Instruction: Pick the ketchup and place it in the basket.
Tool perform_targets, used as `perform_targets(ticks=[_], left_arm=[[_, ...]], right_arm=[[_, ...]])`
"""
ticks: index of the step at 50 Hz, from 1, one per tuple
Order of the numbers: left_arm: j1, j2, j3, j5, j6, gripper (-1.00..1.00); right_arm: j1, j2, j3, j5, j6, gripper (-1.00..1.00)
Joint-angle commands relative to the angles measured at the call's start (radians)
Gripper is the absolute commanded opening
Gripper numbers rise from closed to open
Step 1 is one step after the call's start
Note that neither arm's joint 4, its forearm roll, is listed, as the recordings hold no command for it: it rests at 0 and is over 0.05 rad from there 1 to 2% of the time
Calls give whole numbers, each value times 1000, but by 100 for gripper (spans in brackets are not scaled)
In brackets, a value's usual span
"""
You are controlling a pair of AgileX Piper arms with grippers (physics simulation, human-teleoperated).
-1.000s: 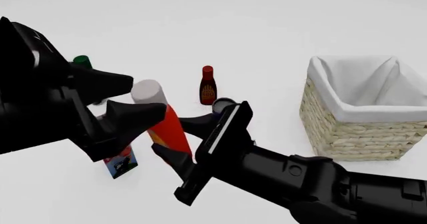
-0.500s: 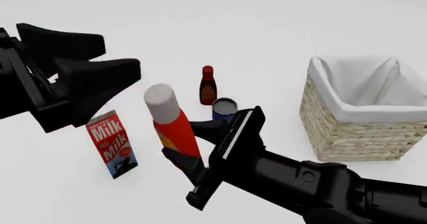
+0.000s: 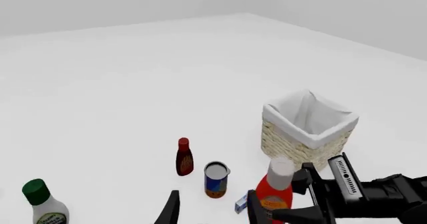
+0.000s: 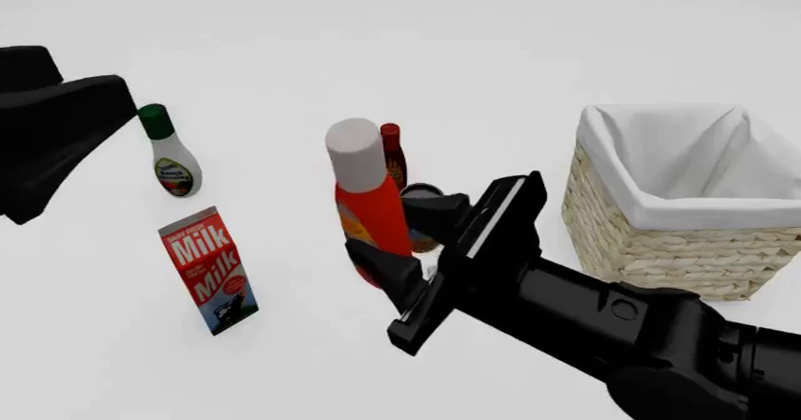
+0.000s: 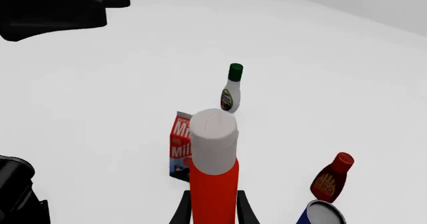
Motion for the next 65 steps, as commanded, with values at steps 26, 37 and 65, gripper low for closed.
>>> perform_targets(ticks=[26, 37, 65], left_arm=[[303, -196, 269, -101, -57, 100], [375, -233, 312, -121, -69, 100], [465, -260, 357, -156, -66, 100]], right_arm=[[-200, -103, -52, 124, 59, -100], [-263, -135, -44, 144, 72, -100], [-459, -181, -58, 197, 64, -100]])
